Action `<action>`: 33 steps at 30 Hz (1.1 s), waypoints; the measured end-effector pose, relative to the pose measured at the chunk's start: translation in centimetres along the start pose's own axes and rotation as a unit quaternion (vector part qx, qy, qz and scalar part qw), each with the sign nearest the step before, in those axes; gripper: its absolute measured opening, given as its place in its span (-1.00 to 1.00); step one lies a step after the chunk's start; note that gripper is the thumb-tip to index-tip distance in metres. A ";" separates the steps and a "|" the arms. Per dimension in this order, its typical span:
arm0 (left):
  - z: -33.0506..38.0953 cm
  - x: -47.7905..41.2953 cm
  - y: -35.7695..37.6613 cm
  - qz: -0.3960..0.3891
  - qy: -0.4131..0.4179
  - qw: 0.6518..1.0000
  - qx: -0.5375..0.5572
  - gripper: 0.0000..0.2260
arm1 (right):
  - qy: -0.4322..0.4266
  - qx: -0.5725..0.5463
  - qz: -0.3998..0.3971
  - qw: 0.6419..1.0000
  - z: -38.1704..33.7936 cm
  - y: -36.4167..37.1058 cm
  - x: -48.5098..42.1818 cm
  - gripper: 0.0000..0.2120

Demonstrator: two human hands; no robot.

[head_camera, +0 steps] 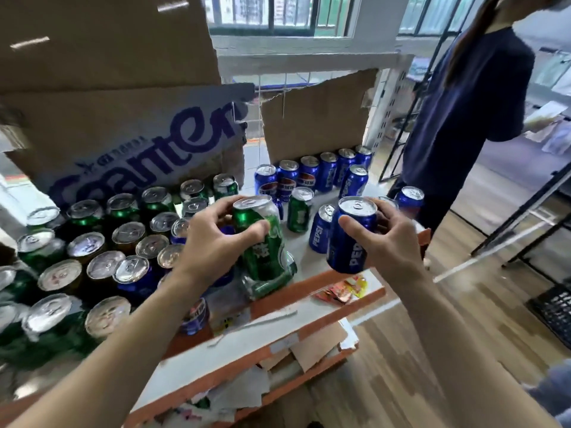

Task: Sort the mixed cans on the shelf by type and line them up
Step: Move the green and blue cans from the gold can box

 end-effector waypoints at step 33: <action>-0.6 -6.8 5.2 0.144 -0.067 0.973 -0.169 -0.43 | 0.114 0.222 -0.148 0.957 12.7 -1.2 -20.0 -0.38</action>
Point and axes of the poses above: each hand's wrist, its own x-axis away from the middle knuckle, its own y-axis out of the palm, z = x × y, the point moved 6 cm from there along -x, towards the middle knuckle, and after that the axes turned 15 degrees about -x, right-handed, at the moved point
